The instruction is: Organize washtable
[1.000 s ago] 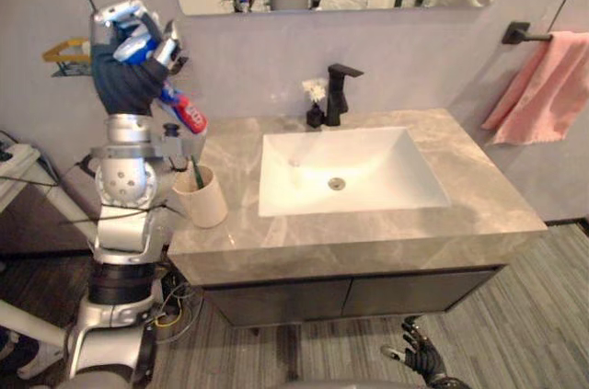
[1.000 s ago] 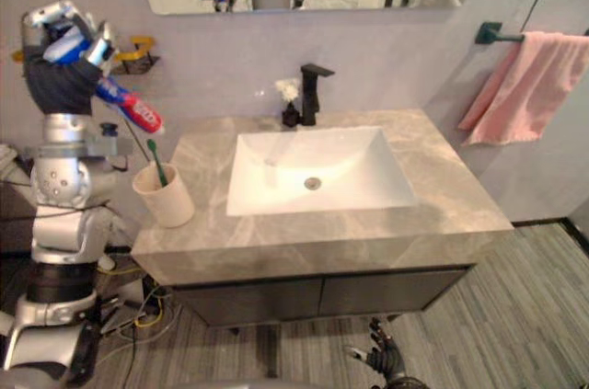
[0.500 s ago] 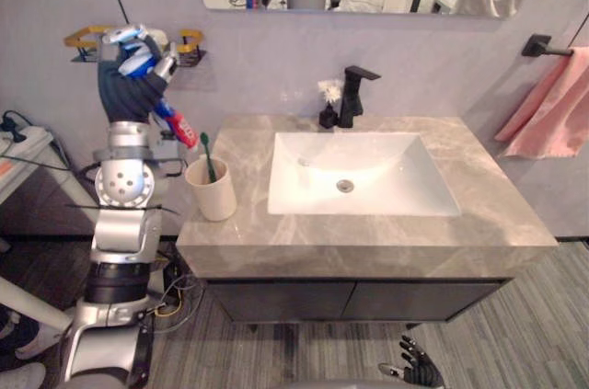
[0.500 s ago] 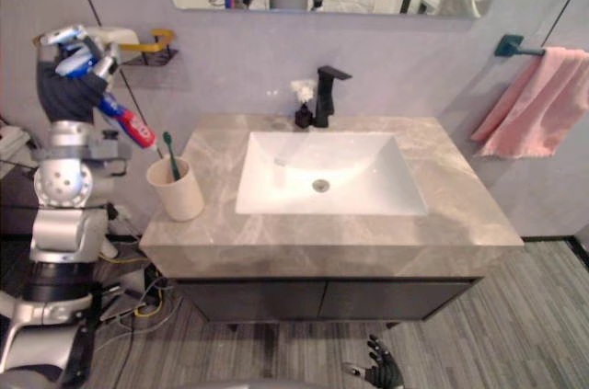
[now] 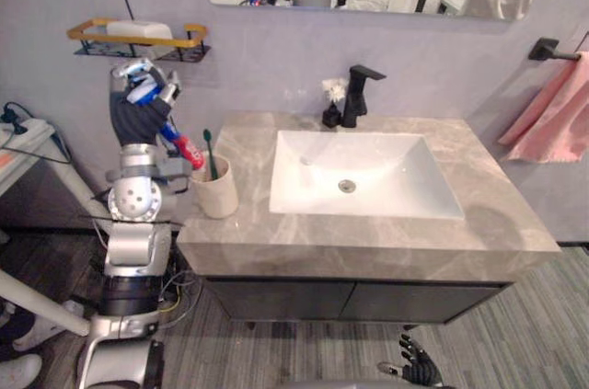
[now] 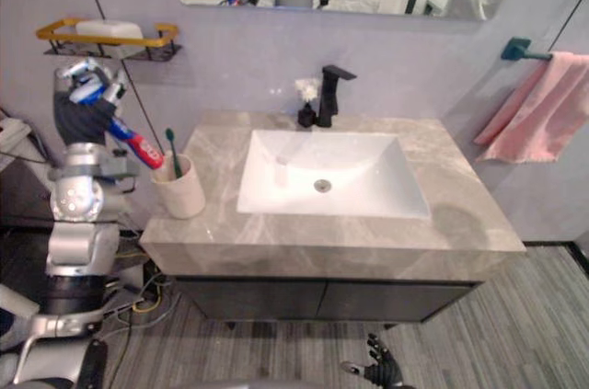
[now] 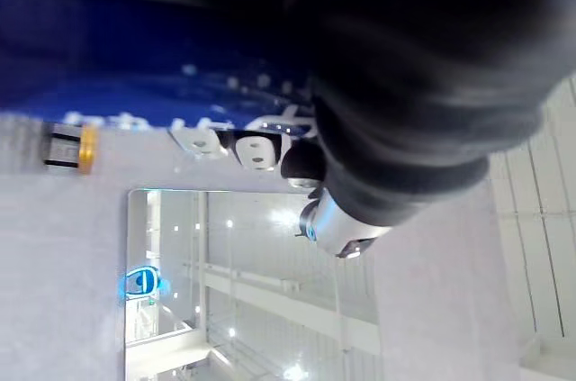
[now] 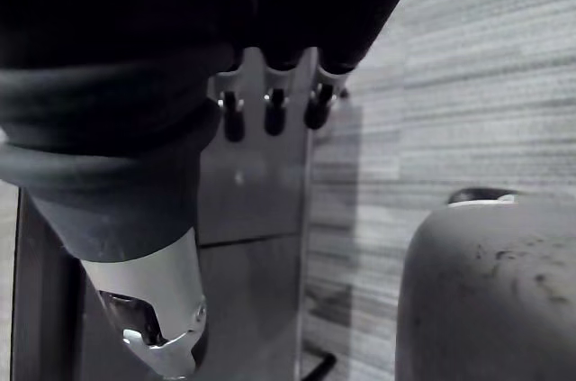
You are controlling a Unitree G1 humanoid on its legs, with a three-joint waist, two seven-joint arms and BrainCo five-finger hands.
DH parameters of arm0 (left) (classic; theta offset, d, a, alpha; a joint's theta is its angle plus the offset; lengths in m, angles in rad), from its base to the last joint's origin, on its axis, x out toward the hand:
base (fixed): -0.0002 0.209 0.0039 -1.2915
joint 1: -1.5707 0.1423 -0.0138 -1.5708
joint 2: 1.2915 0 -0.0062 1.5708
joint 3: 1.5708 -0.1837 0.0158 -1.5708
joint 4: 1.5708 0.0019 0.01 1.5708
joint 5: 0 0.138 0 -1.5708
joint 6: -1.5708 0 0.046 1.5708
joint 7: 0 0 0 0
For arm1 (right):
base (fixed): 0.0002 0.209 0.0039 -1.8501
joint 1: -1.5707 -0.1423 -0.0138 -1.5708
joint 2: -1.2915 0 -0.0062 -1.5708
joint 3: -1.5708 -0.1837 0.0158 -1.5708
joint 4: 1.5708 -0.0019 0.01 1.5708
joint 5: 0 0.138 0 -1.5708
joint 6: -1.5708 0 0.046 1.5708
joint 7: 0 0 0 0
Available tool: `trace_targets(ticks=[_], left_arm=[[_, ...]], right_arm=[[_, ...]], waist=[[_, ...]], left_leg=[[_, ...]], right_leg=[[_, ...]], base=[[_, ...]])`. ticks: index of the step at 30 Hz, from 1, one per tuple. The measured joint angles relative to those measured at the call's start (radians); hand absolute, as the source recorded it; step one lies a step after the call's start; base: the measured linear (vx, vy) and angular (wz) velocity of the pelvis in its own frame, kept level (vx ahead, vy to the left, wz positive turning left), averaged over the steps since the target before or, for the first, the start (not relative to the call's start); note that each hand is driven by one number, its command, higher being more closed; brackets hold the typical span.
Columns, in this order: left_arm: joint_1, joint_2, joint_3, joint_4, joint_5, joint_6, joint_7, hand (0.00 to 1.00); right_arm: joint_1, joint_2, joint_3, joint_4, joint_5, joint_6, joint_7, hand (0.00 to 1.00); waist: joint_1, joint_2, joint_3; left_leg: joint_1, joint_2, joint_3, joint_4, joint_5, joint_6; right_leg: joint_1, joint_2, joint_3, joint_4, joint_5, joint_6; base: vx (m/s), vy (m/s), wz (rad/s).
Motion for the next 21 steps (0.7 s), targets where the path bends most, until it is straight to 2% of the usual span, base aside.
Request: trace_targets(ticks=[11, 15, 21], left_arm=[[0.008, -0.037, -0.001, 0.008, 0.000, 0.000, 0.000, 1.00], [0.015, -0.044, -0.002, 0.029, 0.000, 0.018, 0.000, 1.00], [0.056, -0.061, -0.003, 0.056, 0.001, 0.021, -0.001, 1.00]], right_arm=[[0.001, 0.000, 0.000, 0.000, -0.005, 0.000, -0.001, 0.00], [0.001, 0.000, 0.000, 0.000, -0.005, 0.000, -0.001, 0.00], [0.005, 0.001, -0.001, 0.000, -0.005, 0.000, -0.001, 0.00]], waist=[[-0.001, -0.011, 0.016], [-0.002, -0.007, 0.020], [-0.006, -0.004, 0.024]], left_leg=[[0.000, 0.001, 0.007, -0.001, 0.000, 0.000], [0.000, 0.002, 0.015, -0.002, -0.001, 0.000], [0.000, 0.003, 0.021, -0.002, -0.002, -0.002]], right_leg=[[-0.003, 0.000, 0.007, 0.000, 0.000, 0.000], [-0.007, 0.001, 0.013, 0.000, 0.000, 0.000], [-0.008, 0.003, 0.015, -0.001, 0.000, 0.000]], base=[[0.00, 0.000, 0.00], [0.00, -0.005, -0.04], [0.00, -0.001, -0.01]])
